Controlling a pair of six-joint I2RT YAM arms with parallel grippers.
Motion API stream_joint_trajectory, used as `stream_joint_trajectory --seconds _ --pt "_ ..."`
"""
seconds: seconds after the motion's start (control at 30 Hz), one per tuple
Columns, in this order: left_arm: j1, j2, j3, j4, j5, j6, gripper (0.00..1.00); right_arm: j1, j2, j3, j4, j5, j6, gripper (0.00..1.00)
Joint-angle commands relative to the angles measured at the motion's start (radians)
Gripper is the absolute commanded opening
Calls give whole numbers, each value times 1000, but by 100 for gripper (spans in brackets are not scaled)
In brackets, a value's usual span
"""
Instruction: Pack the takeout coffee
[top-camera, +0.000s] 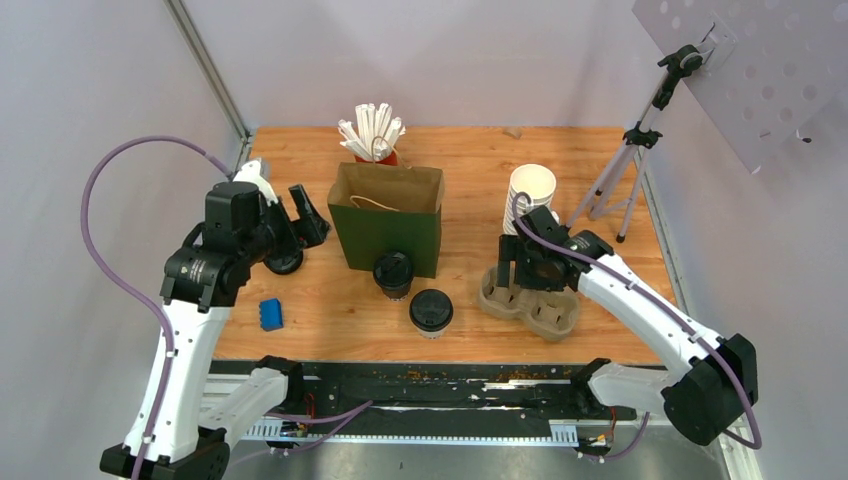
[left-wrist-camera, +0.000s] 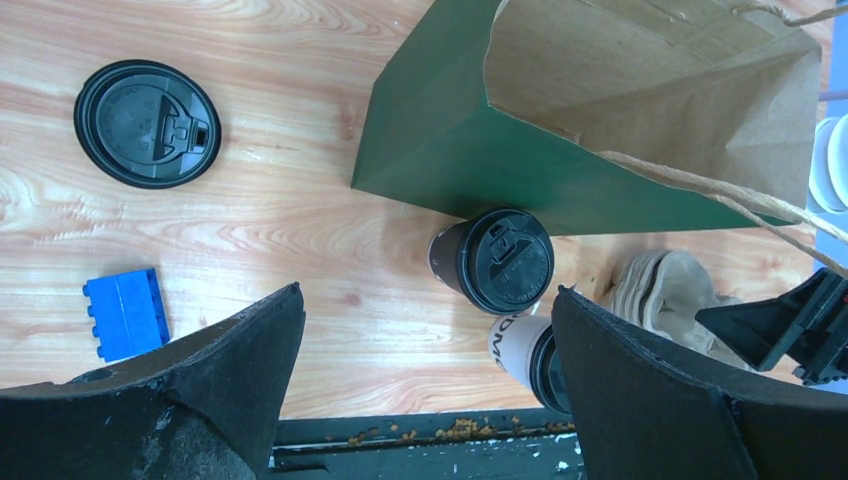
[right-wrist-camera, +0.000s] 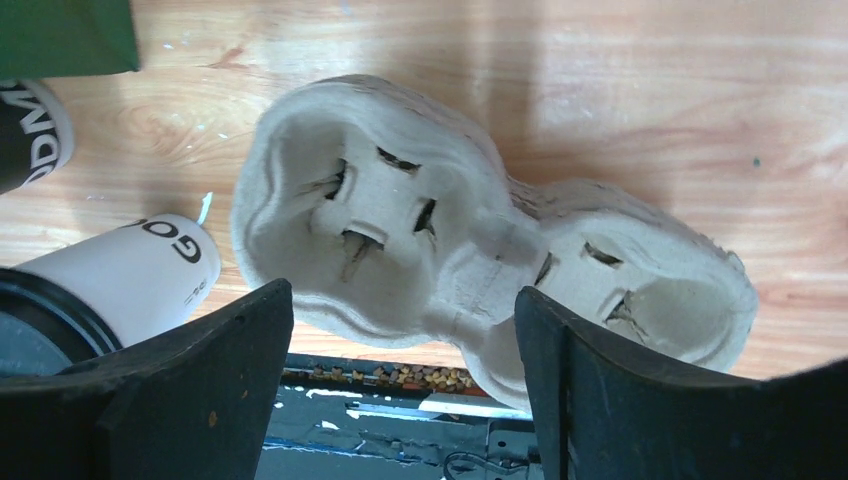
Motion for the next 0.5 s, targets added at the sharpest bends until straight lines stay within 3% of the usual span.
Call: stream_joint_trajectory --seconds 0.0,0.23,0.3,0.47 --pt "7 -26 -25 15 21 -4 100 -2 -35 49 77 -32 -171 80" --pt "7 -16 -41 67 90 -57 100 -4 -61 31 -20 46 27 80" --pt "7 -16 -38 64 83 -47 100 -5 -63 28 -10 66 8 80" --pt "7 -26 -43 62 77 -49 100 -5 -64 70 46 -66 -189 77"
